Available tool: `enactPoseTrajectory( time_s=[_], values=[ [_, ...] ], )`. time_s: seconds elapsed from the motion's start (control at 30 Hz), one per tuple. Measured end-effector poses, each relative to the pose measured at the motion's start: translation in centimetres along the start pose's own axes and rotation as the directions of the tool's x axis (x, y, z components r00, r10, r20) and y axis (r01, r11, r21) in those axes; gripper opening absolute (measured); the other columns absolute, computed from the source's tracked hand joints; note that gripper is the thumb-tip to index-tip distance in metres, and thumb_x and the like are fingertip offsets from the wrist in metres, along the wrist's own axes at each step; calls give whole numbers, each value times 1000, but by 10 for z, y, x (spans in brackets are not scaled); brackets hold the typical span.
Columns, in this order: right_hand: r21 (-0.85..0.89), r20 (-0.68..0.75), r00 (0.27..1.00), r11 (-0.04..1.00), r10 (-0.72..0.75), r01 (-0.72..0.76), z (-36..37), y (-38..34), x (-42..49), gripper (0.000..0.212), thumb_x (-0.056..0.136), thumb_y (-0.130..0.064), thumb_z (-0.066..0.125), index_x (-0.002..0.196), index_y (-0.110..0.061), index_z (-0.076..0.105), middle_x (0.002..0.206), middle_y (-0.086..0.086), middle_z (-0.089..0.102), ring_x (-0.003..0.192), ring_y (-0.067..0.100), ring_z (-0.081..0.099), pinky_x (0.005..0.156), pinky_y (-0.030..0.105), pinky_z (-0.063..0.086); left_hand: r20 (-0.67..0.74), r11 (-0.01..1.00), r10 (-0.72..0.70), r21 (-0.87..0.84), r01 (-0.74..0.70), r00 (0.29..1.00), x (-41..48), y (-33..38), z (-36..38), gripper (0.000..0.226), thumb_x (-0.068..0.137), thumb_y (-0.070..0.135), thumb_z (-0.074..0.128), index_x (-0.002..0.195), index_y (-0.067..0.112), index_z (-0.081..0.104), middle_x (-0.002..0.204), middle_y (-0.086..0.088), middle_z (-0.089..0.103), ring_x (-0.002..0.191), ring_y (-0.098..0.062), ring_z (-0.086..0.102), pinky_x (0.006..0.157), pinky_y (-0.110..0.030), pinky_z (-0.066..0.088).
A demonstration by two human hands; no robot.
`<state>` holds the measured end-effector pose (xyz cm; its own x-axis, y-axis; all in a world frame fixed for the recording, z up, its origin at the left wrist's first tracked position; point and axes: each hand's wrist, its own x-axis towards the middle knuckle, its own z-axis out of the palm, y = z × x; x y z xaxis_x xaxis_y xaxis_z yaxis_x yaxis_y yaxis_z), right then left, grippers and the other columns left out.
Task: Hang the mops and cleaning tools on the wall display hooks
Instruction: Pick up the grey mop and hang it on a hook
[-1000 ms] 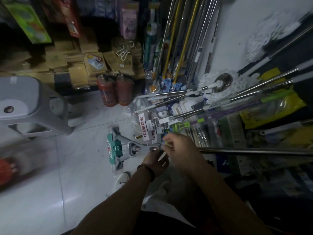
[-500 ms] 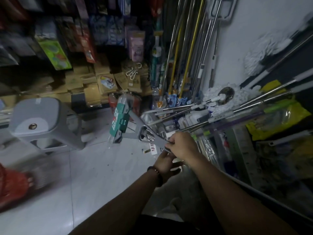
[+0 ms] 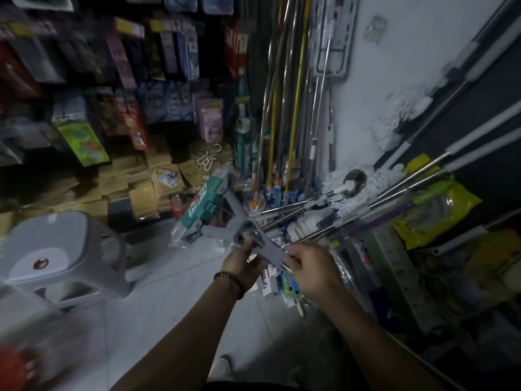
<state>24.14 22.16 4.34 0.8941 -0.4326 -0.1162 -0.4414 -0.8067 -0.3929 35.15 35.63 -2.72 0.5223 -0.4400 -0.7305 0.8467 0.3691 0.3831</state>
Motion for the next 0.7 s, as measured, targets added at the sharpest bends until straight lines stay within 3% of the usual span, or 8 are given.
enactPoseTrajectory(
  time_s=[0.13,0.27,0.33,0.43,0.53,0.63,0.7],
  values=[
    [237,-137,990,972,26,7,-13,12,-13,11,95,-34,75,92,-24,74,78,-9,69,66,1,65,57,19,48,69,996,69,58,-73,995,-8,9,24,38,107,42,51,122,11,67,123,-13,73,106,-33,71,83,-49,63],
    [379,-120,988,924,93,-41,-33,18,-20,23,102,-45,63,95,-24,72,74,-6,72,64,3,67,58,25,53,202,974,145,144,-176,969,-29,25,61,49,107,54,41,126,17,68,118,-8,76,112,-32,69,77,-48,64],
    [476,-100,991,879,91,-33,-47,13,-13,19,103,-43,64,101,-27,72,81,-6,75,72,4,70,64,27,56,267,952,187,187,-241,946,-40,32,83,46,108,51,41,127,18,68,120,-10,76,110,-32,71,85,-55,63],
    [561,-221,972,826,82,58,-81,-3,10,23,101,-39,70,121,-28,74,102,-11,77,94,4,72,78,25,57,347,904,244,257,-342,906,-55,43,119,41,109,47,41,119,21,70,116,-11,77,104,-32,71,94,-59,57],
    [584,-365,927,797,84,157,-131,-22,31,13,102,-30,69,108,-21,76,97,-8,77,92,3,73,77,23,56,476,827,295,308,-471,829,-72,51,153,40,109,47,44,127,22,70,122,-11,75,104,-30,72,88,-53,59],
    [560,-446,887,810,118,174,-179,-29,38,20,106,-32,63,100,-22,79,90,0,78,85,17,75,72,32,57,599,706,356,331,-626,718,-86,60,187,37,109,44,46,128,23,69,124,-12,74,111,-32,70,82,-44,62],
    [612,-440,886,770,145,178,-207,-29,34,20,108,-28,59,102,-32,78,100,4,79,89,23,75,71,38,62,662,649,368,320,-690,653,-101,67,212,36,107,46,47,126,26,70,124,-9,75,115,-33,71,91,-51,61]
  ],
)
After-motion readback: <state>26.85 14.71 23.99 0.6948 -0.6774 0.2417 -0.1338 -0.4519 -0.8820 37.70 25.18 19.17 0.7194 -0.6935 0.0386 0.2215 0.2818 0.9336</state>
